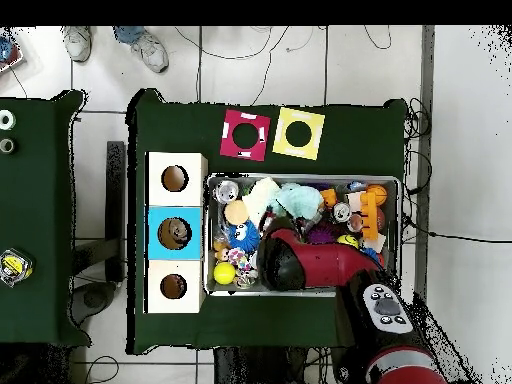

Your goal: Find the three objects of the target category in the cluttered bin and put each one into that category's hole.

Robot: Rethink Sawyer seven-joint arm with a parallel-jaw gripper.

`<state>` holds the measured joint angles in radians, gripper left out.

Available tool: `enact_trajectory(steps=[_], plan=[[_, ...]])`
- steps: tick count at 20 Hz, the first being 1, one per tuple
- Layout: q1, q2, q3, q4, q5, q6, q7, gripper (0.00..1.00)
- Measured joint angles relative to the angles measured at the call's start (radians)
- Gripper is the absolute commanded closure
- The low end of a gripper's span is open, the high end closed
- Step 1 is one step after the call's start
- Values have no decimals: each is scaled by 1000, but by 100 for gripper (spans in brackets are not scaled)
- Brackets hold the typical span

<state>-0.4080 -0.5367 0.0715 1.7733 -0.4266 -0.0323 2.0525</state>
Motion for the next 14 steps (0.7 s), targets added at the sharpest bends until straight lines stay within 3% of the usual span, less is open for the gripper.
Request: enact_trajectory(steps=[9, 14], plan=[[41, 62, -83, 0, 24, -89, 0, 0], [85, 127, -133, -1, 94, -234, 0, 0]])
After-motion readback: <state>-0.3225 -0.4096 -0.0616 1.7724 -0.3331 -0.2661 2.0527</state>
